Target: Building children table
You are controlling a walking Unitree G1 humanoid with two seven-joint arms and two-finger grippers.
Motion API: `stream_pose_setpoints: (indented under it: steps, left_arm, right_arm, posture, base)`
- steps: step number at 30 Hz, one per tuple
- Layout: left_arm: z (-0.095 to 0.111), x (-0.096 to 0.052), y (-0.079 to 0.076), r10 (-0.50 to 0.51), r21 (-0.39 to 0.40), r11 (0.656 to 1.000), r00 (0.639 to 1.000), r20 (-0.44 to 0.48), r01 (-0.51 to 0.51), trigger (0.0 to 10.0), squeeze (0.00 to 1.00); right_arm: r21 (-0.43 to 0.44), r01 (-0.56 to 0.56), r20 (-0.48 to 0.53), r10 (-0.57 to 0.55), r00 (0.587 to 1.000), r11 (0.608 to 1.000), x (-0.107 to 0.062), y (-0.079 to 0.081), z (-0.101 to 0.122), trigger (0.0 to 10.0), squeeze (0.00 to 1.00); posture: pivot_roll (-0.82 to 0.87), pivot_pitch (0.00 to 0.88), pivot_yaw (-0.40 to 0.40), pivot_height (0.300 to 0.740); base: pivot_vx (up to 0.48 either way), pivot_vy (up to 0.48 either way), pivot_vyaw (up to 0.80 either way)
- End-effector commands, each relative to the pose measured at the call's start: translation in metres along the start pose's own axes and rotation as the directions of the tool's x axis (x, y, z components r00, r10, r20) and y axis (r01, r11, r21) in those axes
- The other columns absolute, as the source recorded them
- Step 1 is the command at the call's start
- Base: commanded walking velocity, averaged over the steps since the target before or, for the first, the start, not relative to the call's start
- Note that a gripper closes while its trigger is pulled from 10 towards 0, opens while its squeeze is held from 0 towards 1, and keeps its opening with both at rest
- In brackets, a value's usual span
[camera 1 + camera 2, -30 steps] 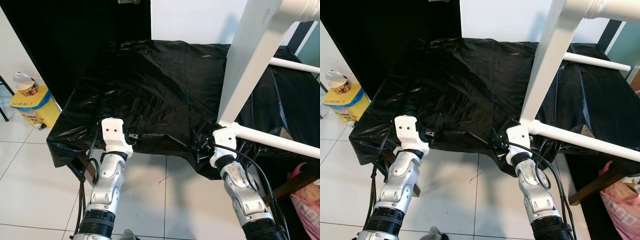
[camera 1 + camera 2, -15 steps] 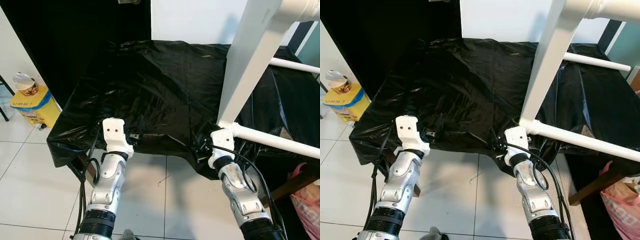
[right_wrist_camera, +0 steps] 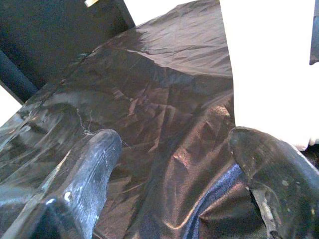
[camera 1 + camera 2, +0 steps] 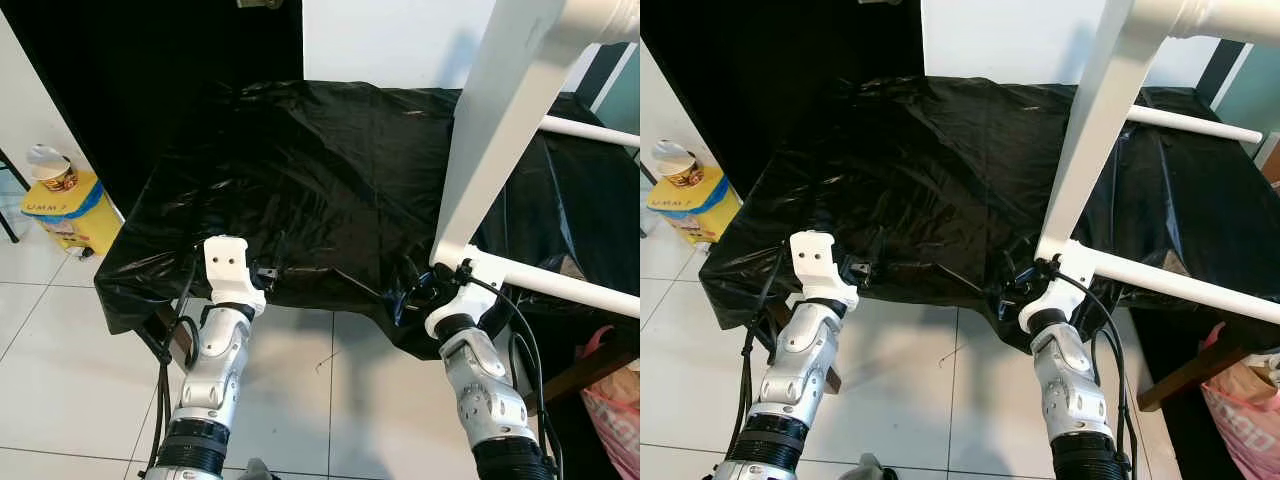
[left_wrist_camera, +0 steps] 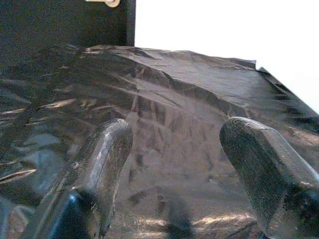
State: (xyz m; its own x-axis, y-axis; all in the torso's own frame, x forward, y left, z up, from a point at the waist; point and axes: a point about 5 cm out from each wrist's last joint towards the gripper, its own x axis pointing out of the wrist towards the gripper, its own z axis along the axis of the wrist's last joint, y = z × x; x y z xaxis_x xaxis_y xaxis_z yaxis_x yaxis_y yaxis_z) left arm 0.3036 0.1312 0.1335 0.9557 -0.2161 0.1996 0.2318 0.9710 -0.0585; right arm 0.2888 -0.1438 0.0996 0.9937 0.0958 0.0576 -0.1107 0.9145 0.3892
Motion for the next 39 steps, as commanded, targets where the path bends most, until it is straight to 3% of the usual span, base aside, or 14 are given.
stream_pose_setpoints:
  steps: [1, 7, 12, 13, 15, 16, 19, 38, 39]
  left_arm:
    - [-0.004, 0.0, -0.002, -0.03, 0.007, 1.0, 0.999, -0.018, 0.03, 10.0, 0.0]
    - [-0.003, 0.0, -0.002, -0.031, 0.008, 0.999, 0.999, -0.017, 0.031, 10.0, 0.0]
    - [-0.004, 0.0, -0.002, -0.032, 0.008, 0.999, 0.999, -0.018, 0.032, 10.0, 0.0]
    - [-0.004, 0.0, -0.002, -0.033, 0.008, 0.999, 0.999, -0.018, 0.033, 10.0, 0.0]
    - [-0.004, 0.0, -0.004, -0.046, 0.015, 0.999, 0.999, -0.02, 0.047, 10.0, 0.0]
    - [-0.004, 0.0, -0.004, -0.046, 0.015, 0.999, 0.999, -0.02, 0.047, 10.0, 0.0]
    - [-0.004, 0.001, -0.007, -0.067, 0.019, 0.998, 0.998, -0.019, 0.068, 10.0, 0.0]
    - [-0.004, -0.002, -0.005, -0.061, 0.022, 0.998, 0.998, -0.021, 0.062, 10.0, 0.0]
    - [-0.004, -0.003, -0.005, -0.059, 0.022, 0.998, 0.998, -0.022, 0.06, 10.0, 0.0]
  right_arm:
    - [-0.004, -0.013, -0.004, 0.013, 1.0, 1.0, 0.0, 0.002, -0.001, 10.0, 0.0]
    - [0.029, -0.02, -0.014, 0.02, 1.0, 0.999, 0.0, 0.002, -0.001, 10.0, 0.0]
    - [0.003, -0.024, -0.01, 0.024, 1.0, 1.0, 0.0, 0.002, 0.0, 10.0, 0.0]
    - [-0.077, -0.028, 0.003, 0.028, 1.0, 0.997, 0.0, 0.002, 0.002, 10.0, 0.0]
    - [-0.298, -0.039, 0.042, 0.054, 0.998, 0.954, 0.0, 0.004, 0.006, 10.0, 0.0]
    - [-0.298, -0.039, 0.042, 0.054, 0.998, 0.954, 0.0, 0.004, 0.006, 10.0, 0.0]
    - [-0.41, -0.051, 0.064, 0.084, 0.994, 0.911, -0.001, 0.007, 0.007, 10.0, 0.0]
    - [-0.468, -0.048, 0.064, 0.088, 0.994, 0.882, -0.004, 0.01, -0.003, 10.0, 0.0]
    - [-0.464, -0.011, 0.088, 0.058, 0.994, 0.886, -0.015, 0.002, 0.0, 10.0, 0.0]
  posture:
    - [0.03, 0.021, -0.02, 0.74]
    - [0.04, 0.02, -0.02, 0.74]
    - [0.04, 0.016, -0.021, 0.74]
    - [0.04, 0.014, -0.02, 0.74]
    - [0.03, 0.009, -0.02, 0.74]
    - [0.03, 0.009, -0.02, 0.74]
    - [0.04, 0.01, -0.021, 0.74]
    - [0.04, 0.026, -0.022, 0.74]
    - [0.03, 0.038, -0.023, 0.74]
  base:
    - [0.0, 0.0, 0.0]
    - [0.0, 0.0, 0.0]
    - [0.0, 0.0, 0.0]
    - [0.0, 0.0, 0.0]
    - [0.0, 0.0, 0.0]
    - [0.0, 0.0, 0.0]
    - [0.0, 0.0, 0.0]
    - [0.0, 0.0, 0.0]
    - [0.0, 0.0, 0.0]
